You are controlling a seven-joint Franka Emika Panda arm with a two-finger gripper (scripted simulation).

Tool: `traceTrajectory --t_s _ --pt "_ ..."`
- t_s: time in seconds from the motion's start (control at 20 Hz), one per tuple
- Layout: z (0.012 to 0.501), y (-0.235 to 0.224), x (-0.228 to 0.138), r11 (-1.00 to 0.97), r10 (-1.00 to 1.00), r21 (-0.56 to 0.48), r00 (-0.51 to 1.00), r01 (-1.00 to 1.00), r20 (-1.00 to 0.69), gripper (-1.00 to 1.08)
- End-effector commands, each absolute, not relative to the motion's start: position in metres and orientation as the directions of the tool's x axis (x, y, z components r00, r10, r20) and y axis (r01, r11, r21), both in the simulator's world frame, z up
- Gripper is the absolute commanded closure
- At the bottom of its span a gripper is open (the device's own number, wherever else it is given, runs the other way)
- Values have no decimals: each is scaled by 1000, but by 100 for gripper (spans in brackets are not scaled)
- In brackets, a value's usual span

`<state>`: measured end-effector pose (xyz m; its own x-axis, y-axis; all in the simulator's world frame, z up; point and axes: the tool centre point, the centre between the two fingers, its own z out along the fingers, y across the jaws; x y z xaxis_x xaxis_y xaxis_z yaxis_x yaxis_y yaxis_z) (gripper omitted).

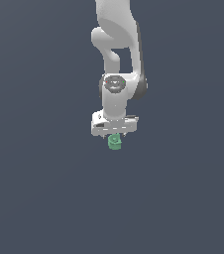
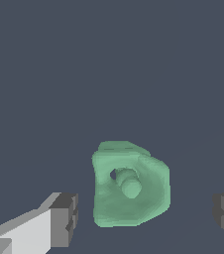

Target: Pick up the object and move it to a goal position.

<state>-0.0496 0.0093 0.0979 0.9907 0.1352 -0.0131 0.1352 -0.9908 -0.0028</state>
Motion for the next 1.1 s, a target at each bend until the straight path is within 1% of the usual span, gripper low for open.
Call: traceTrajectory --t_s 0.0,0.5,1.05 --pt "94 11 -52 -988 152 -1 988 152 -5 -92" --pt "86 12 -54 -987 161 0 987 161 -2 -92" --pt "43 13 -55 -986 164 0 986 164 0 -92"
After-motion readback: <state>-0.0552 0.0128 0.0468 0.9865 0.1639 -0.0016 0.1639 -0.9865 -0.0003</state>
